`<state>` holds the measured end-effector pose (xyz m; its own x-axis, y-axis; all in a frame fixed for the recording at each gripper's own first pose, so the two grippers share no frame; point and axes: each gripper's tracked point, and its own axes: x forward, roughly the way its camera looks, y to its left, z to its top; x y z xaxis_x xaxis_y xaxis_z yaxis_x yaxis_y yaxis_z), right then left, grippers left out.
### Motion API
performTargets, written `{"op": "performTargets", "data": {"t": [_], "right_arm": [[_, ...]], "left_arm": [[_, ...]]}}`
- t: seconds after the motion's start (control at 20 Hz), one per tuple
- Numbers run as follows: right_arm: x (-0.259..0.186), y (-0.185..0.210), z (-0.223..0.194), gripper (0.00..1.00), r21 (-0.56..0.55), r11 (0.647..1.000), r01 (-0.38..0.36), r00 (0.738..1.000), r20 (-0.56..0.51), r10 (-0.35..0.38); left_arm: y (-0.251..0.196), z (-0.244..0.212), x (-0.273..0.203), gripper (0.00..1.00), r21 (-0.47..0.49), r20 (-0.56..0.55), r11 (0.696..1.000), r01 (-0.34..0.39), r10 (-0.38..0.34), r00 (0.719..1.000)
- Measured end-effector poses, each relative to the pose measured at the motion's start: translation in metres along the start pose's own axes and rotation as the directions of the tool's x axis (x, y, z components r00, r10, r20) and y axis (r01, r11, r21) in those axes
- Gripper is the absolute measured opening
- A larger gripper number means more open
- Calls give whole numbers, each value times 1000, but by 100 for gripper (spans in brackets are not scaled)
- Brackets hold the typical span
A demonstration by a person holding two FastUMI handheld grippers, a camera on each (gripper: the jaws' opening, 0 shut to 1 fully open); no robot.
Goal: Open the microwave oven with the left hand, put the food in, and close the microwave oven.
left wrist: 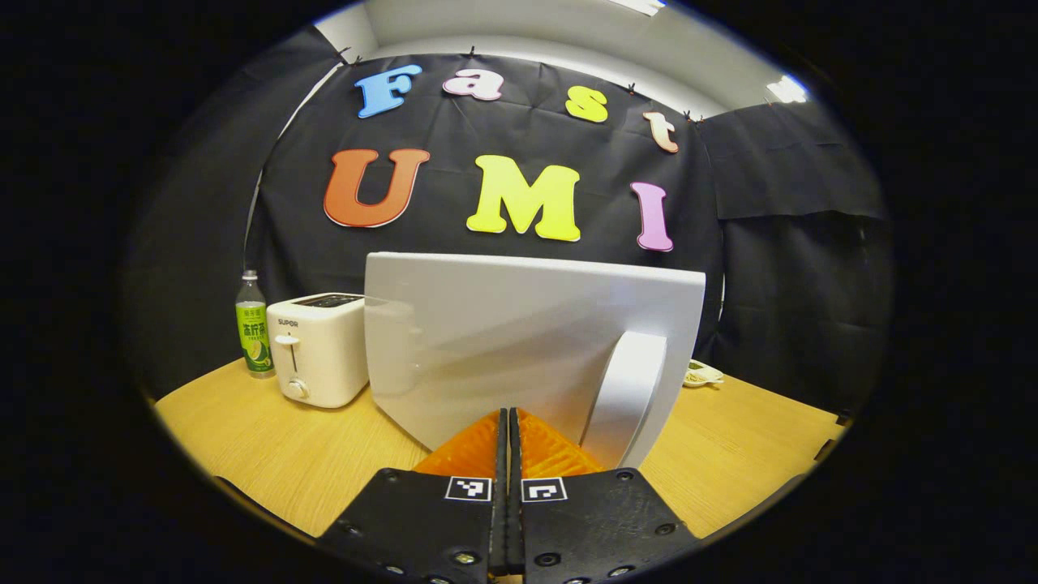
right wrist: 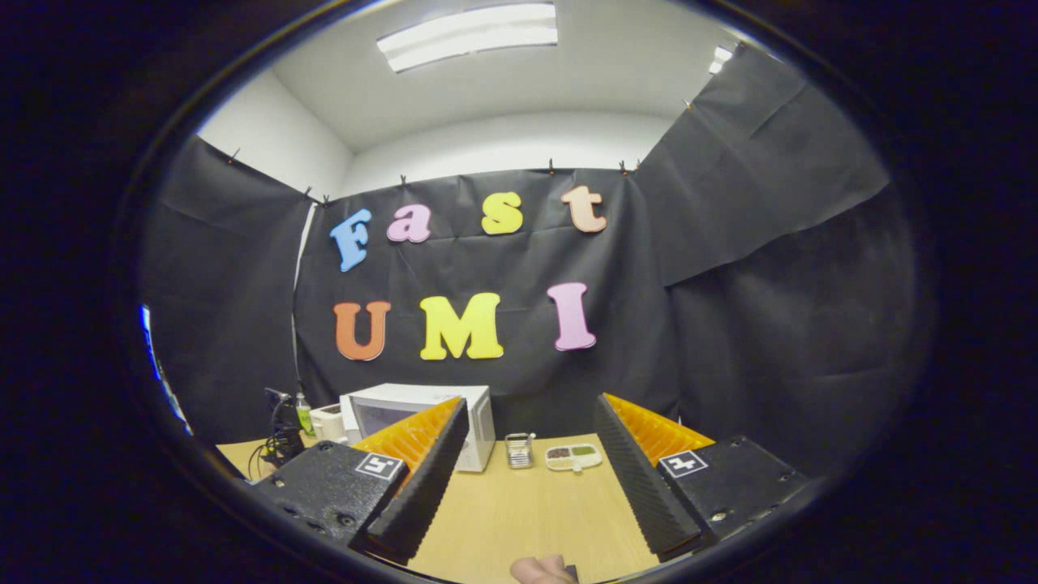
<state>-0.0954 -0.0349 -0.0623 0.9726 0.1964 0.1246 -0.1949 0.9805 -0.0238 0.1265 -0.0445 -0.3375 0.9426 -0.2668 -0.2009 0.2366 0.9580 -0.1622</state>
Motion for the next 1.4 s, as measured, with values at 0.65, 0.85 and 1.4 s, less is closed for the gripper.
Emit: {"op": "performTargets", "data": {"t": [0.65,0.85,1.4], "right_arm": [[36,-6,-28,99,5,1000,-26,999,-43,26],[50,-8,-34,99,0,999,-34,997,-66,34],[69,-18,-61,100,1,1000,-7,990,-138,7]], "left_arm": [[-51,9,88,0,21,-18,1000,10,-9,1000],[-65,13,120,0,-12,-19,1000,-19,19,1000],[-68,25,188,3,-127,-40,986,-108,103,994]]}}
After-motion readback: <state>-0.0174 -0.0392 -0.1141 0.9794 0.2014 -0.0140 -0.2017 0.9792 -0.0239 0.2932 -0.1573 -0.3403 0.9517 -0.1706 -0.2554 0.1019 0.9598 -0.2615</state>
